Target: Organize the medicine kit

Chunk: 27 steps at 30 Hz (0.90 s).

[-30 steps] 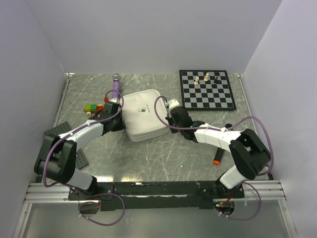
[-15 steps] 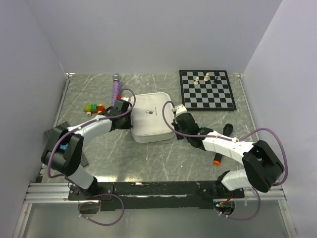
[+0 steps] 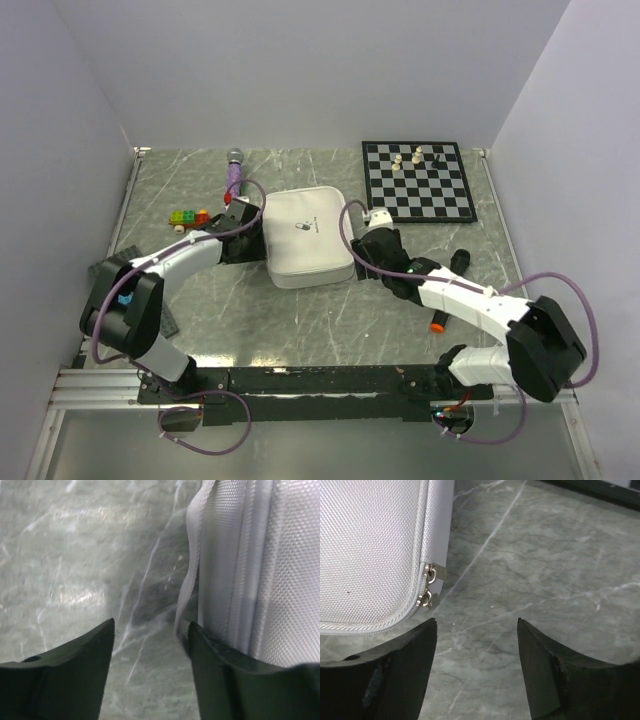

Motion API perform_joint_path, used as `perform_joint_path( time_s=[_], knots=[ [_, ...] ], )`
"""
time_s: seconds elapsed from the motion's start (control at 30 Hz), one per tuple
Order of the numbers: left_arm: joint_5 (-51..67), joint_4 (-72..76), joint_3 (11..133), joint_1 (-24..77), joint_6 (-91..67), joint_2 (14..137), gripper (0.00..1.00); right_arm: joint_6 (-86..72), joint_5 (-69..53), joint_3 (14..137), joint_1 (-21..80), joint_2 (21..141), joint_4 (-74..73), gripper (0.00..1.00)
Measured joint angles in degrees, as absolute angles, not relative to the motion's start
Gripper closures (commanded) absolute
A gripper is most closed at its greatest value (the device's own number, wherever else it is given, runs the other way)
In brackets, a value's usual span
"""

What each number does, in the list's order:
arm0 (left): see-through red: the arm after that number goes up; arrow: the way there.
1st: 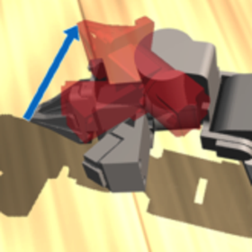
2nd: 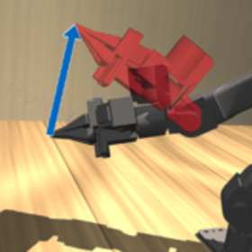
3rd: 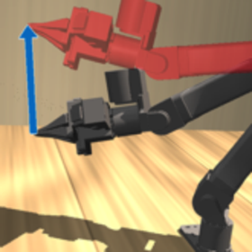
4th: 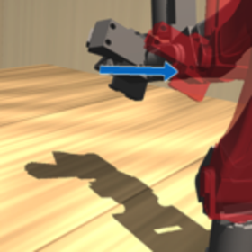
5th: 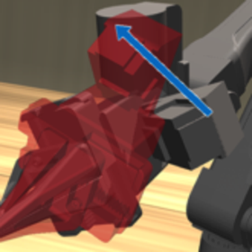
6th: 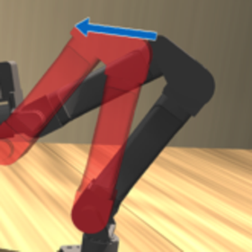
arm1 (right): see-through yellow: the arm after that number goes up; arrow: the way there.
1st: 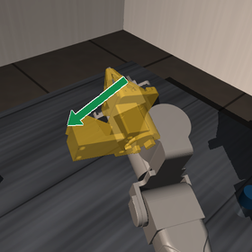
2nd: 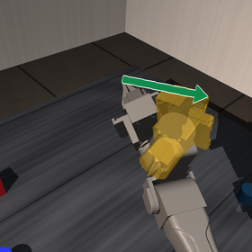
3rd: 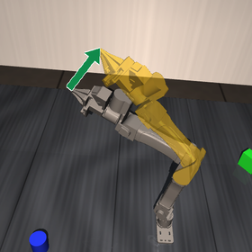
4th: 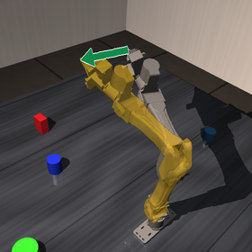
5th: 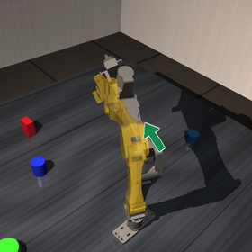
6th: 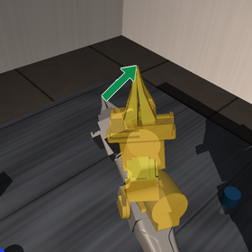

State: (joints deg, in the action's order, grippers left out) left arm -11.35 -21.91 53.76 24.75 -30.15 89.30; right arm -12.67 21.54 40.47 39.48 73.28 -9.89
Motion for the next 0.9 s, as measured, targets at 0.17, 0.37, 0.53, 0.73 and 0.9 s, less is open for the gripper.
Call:
perform_joint_path(
  time_s=[0.17,0.37,0.53,0.73,0.9],
  knots=[
    [-13.87,-26.13,53.78,24.8,-32.32,83.68,0.15,-13.89,23.77,41.39,39.48,65.67,-13.85,0.05],
    [-16.91,-25.36,52.27,24.77,-36.25,65.43,0.04,-14.24,21.34,43.05,39.48,55.94,-14.5,0.0],
    [-18.74,-20.62,45.93,24.77,-40.21,50.26,0.04,-15.94,16.51,41.78,39.64,50.76,-13.61,0.0],
    [-20.75,-22.65,42.06,24.77,-46.02,46.46,0.04,-18.06,13.82,37.69,39.99,45.65,-13.08,0.0],
    [-20.34,-25.15,40.8,24.77,-48.88,46.3,0.04,-20.62,13.26,37.19,40.01,45.12,-13.13,0.0]
  ],
)
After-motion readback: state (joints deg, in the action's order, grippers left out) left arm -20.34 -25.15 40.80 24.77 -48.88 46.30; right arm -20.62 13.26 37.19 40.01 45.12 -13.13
